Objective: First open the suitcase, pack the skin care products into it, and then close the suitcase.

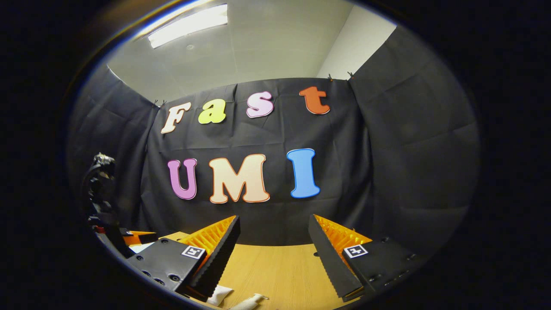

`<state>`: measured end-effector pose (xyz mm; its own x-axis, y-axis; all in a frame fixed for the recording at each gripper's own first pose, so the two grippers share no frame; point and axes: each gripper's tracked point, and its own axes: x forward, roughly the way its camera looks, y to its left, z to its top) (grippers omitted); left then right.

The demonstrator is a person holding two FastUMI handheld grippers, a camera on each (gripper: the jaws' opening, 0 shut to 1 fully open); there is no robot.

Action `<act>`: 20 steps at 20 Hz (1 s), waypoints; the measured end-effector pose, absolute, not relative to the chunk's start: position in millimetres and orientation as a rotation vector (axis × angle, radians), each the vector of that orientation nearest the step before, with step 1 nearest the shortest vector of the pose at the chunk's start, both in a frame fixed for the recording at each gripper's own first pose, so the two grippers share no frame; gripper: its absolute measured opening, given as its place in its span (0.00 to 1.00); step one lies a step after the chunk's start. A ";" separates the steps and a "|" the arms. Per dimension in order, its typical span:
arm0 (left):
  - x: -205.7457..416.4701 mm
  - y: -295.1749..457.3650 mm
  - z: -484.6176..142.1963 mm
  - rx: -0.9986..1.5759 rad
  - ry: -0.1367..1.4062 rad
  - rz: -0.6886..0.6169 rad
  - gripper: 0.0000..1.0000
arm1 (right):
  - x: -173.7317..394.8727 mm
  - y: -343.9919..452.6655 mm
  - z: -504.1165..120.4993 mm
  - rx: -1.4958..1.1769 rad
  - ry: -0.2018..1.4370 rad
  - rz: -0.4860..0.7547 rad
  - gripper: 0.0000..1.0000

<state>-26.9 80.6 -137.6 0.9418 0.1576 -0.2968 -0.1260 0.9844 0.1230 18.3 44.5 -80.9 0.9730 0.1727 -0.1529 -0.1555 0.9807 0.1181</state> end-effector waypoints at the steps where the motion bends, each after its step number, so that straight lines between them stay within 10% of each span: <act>1: -25.3 86.1 -146.4 0.095 0.332 0.140 0.96 | 22.8 45.5 -85.8 0.091 0.176 0.154 1.00; 20: -35.2 121.6 -346.5 0.002 0.915 0.131 0.96 | 14.5 76.5 -143.8 0.003 0.334 0.126 1.00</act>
